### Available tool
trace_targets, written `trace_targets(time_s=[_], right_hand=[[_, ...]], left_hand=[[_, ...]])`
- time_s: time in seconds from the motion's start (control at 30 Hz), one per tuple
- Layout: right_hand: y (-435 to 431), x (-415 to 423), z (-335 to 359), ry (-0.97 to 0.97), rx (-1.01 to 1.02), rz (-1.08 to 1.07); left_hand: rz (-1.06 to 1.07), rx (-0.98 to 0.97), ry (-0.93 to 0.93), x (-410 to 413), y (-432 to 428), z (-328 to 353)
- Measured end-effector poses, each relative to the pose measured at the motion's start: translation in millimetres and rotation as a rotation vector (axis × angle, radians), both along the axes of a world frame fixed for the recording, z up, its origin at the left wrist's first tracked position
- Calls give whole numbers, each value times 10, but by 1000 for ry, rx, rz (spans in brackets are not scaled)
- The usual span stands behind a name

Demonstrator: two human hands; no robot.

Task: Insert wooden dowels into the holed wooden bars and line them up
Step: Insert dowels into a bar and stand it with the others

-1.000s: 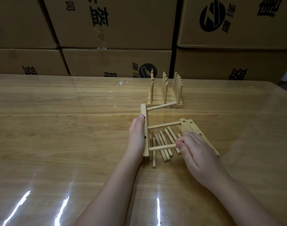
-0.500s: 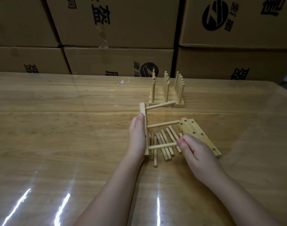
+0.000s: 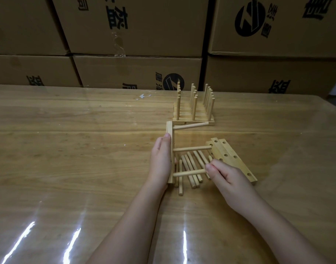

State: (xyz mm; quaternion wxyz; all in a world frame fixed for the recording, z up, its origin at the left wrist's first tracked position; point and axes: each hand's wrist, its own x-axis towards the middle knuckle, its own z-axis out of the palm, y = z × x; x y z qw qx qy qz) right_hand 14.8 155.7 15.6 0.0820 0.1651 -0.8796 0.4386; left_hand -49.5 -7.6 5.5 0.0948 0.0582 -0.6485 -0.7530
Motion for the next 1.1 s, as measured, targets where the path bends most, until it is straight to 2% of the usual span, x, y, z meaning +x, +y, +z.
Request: trace_targets(time_s=[0.37, 0.7, 1.1], right_hand=[[-2, -3, -28, -49, 15, -6], [-86, 23, -30, 119, -137, -101], [-76, -7, -75, 129, -93, -87]], left_hand=[[28, -12, 11, -13, -1, -24], [-16, 42, -72, 2, -28, -4], [21, 8, -50, 22, 14, 26]])
